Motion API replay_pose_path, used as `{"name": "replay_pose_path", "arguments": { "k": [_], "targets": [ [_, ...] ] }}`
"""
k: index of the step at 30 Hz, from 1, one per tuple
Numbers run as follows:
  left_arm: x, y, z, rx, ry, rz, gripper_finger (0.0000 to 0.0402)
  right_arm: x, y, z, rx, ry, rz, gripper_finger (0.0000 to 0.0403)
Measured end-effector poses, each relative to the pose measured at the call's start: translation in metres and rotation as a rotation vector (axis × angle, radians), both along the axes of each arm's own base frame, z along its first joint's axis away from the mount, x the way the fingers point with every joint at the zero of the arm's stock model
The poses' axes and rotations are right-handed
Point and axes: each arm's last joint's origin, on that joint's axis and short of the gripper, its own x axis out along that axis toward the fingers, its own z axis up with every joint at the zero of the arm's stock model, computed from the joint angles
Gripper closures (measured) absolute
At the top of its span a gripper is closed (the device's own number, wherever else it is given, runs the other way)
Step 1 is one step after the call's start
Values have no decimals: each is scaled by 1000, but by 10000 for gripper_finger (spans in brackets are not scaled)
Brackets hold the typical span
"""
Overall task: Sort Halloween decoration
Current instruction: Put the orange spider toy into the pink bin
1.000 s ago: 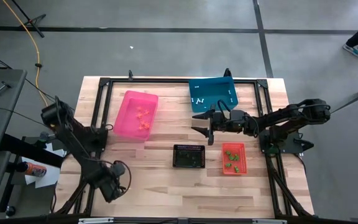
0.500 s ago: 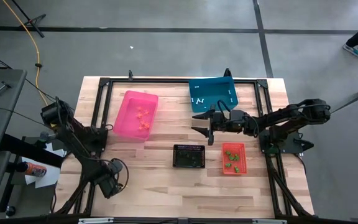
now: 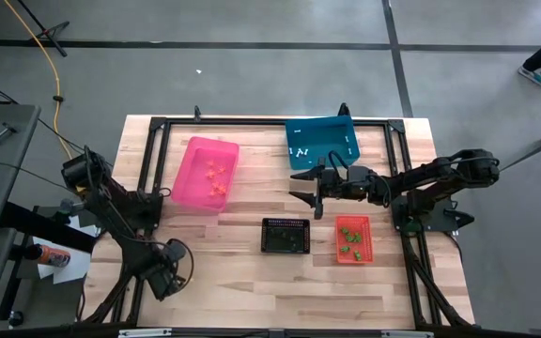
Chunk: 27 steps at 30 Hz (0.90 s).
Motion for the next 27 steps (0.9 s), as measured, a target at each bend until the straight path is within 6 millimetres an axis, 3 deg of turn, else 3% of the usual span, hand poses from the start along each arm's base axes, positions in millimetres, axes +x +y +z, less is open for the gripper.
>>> {"name": "replay_pose_path", "arguments": {
  "k": [7, 12, 16, 27],
  "targets": [
    [6, 2, 11, 150, -105, -44, 397, 0, 0, 0, 0, 0, -1, 176],
    [17, -6, 32, 212, -221, -139, 401, 0, 0, 0, 0, -2, -8, 176],
    [33, -8, 44, 291, -371, -241, 401, 0, -1, 1, 0, -9, -11, 176],
    [91, 25, 51, 600, -540, -482, 401, 0, -1, 1, 7, -9, -11, 176]
  ]
}}
